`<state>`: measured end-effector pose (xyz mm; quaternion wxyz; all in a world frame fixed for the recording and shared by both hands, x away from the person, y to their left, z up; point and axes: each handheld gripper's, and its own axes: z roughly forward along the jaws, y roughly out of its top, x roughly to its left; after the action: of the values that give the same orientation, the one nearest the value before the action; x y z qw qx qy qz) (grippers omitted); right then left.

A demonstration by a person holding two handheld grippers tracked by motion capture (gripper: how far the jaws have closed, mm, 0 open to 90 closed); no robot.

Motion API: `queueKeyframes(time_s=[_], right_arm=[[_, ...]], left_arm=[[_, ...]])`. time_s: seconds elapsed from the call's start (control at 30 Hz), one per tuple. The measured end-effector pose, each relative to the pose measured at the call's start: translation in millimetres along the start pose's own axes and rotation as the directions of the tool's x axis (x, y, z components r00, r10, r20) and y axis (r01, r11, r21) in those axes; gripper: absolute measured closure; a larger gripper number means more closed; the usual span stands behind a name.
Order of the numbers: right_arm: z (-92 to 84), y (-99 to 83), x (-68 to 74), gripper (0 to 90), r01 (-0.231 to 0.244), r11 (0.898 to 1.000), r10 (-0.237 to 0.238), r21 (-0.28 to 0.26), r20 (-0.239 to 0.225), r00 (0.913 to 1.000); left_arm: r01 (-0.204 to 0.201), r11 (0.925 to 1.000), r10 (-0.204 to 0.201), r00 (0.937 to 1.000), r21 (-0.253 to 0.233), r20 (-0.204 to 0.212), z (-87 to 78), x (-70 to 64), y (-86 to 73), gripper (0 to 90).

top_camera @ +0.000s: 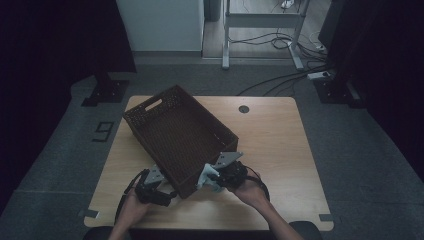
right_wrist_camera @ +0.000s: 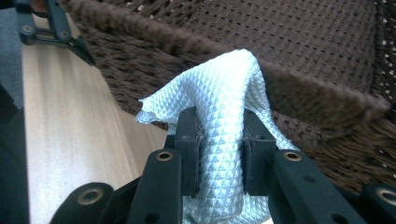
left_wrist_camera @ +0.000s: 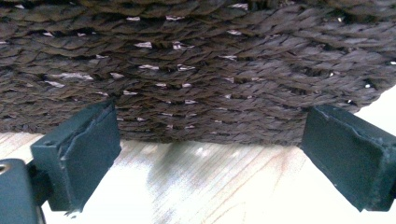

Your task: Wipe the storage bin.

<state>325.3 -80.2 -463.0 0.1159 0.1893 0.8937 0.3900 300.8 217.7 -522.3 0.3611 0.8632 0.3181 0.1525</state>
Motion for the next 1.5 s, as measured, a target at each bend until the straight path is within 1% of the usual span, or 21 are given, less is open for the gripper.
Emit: queueKeyframes(time_s=[0.07, 0.2, 0.43, 0.53, 0.6, 0.73, 0.83, 0.93, 1.03, 1.1, 1.13, 1.17, 1.2, 1.3, 1.37, 1.5], right_arm=[[1.6, 2.1, 4.5, 71.1, 0.006, 1.0, -0.006, -0.005, -0.023, 0.9997], [4.0, 4.8, 9.8, 71.1, 0.022, 1.0, -0.022, -0.003, -0.029, 0.9994], [8.2, 8.2, 17.5, 71.2, 0.038, 0.999, -0.038, -0.003, -0.054, 0.9979], [10.3, 10.4, 21.8, 71.3, 0.041, 0.999, -0.041, -0.01, -0.085, 0.9955], [12.4, 12.8, 26.3, 71.3, 0.059, 0.998, -0.059, -0.004, -0.08, 0.995], [15.9, 15.5, 32.4, 71.5, 0.069, 0.998, -0.069, -0.005, -0.106, 0.992], [17.8, 16.8, 36.3, 71.5, 0.08, 0.997, -0.08, -0.004, -0.114, 0.9903], [21.9, 19.5, 43.8, 71.5, 0.1, 0.995, -0.1, -0.001, -0.13, 0.9864], [23.7, 20.8, 47.5, 71.5, 0.106, 0.994, -0.105, -0.001, -0.141, 0.9844], [25.7, 22.8, 52.1, 71.4, 0.114, 0.993, -0.114, -0.008, -0.162, 0.9801], [26.8, 24.3, 55.3, 71.4, 0.124, 0.992, -0.125, -0.016, -0.177, 0.9763], [26.8, 24.3, 55.3, 71.4, 0.124, 0.992, -0.125, -0.016, -0.177, 0.9763], [28.3, 26.2, 58.8, 71.4, 0.138, 0.99, -0.14, -0.023, -0.185, 0.9726], [30.2, 26.9, 61.1, 71.5, 0.147, 0.989, -0.147, -0.017, -0.182, 0.9722], [33.3, 25.5, 60.2, 72.0, 0.143, 0.99, -0.142, -0.008, -0.185, 0.9724], [39.1, 21.6, 59.6, 72.4, 0.15, 0.988, -0.144, 0.026, -0.178, 0.9735]], left_arm=[[0.0, 1.0, 0.0, 1.0, 0.0, 0.0, 0.0, -0.1, 0.0, 4.3], [-0.001, 1.0, 0.001, 1.0, -0.001, 0.001, 0.1, -0.2, 0.0, 4.3], [0.0, 1.0, 0.0, 1.0, -0.002, 0.0, 0.2, -0.3, 0.0, 4.3], [0.0, 1.0, 0.0, 1.0, -0.003, 0.0, 0.2, -0.5, 0.0, 4.3], [-0.001, 1.0, 0.001, 1.0, -0.002, 0.0, 0.2, -0.5, 0.0, 4.4], [-0.002, 1.0, 0.002, 1.0, -0.002, 0.001, 0.1, -0.8, 0.0, 4.3], [-0.003, 1.0, 0.003, 1.0, -0.003, 0.003, 0.1, -0.9, -0.1, 4.3], [-0.004, 1.0, 0.004, 1.0, -0.001, 0.007, 0.3, -1.2, 0.0, 4.3], [-0.004, 1.0, 0.004, 0.9999, -0.002, 0.01, 0.3, -1.1, 0.0, 4.3], [-0.006, 1.0, 0.006, 0.9999, -0.001, 0.01, 0.3, -1.1, 0.0, 4.3], [-0.006, 1.0, 0.006, 0.9999, 0.0, 0.009, 0.2, -1.0, 0.0, 4.3], [-0.006, 1.0, 0.006, 0.9999, 0.0, 0.009, 0.2, -1.0, 0.0, 4.3], [-0.007, 1.0, 0.007, 0.9999, 0.0, 0.009, 0.1, -1.1, 0.0, 4.3], [-0.007, 1.0, 0.007, 0.9999, 0.001, 0.01, 0.0, -1.2, -0.1, 4.3], [-0.007, 1.0, 0.007, 0.9999, 0.001, 0.011, -0.2, -1.1, -0.2, 4.3], [-0.005, 1.0, 0.005, 0.9999, 0.0, 0.013, -0.4, -0.9, -0.3, 4.2]])
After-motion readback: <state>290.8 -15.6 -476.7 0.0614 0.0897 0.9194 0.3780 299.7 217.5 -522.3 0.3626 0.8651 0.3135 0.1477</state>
